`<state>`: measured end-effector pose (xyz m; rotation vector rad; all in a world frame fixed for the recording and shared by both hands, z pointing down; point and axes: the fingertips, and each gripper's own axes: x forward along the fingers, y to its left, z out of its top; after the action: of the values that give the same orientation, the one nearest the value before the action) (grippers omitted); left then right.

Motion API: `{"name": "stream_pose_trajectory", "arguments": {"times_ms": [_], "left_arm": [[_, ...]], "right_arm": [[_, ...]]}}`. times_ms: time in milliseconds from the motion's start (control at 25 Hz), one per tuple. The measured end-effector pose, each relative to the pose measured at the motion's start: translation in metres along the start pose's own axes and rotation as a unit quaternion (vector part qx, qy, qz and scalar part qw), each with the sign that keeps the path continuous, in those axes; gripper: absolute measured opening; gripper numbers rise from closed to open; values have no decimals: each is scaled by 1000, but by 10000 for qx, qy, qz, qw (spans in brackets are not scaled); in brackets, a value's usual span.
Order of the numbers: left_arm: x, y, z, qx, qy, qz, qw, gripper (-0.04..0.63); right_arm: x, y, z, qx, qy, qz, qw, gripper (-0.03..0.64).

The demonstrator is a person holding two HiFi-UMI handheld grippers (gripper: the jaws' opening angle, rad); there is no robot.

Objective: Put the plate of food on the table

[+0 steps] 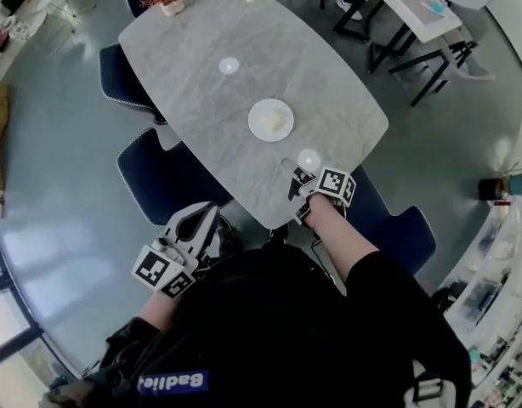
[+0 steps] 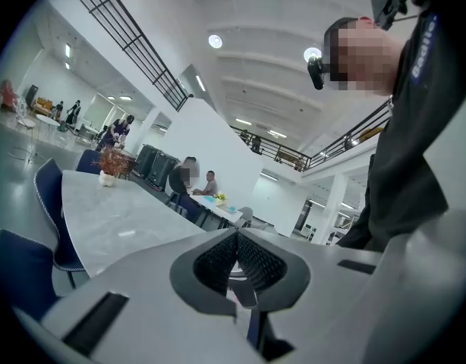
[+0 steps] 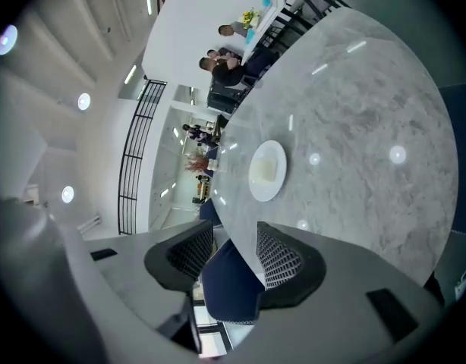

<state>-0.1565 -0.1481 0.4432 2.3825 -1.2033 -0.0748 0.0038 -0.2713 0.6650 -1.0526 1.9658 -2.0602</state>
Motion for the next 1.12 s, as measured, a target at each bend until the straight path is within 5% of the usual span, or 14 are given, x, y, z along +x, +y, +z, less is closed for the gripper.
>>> {"name": "stream_pose_trajectory", "arguments": {"times_ms": [360,600,800,1120], "left_arm": [[15,-28,-3,204,147,-451,9987,8],[23,-46,-2,355,246,-742,9963,8],[28,-61,-2,534,340,-983,9931,8],[33,-77,-10,750,498,-1270,9878,8]], "right_arm": [[-57,43,-42,-1078,215,391,9932,90],[-94,78,-65,-1920,350,728,9781,63],[-117,129,-81,-3240,230,986,9406,14],[-136,171,-104,-5114,-28,1095,8523,9]]}}
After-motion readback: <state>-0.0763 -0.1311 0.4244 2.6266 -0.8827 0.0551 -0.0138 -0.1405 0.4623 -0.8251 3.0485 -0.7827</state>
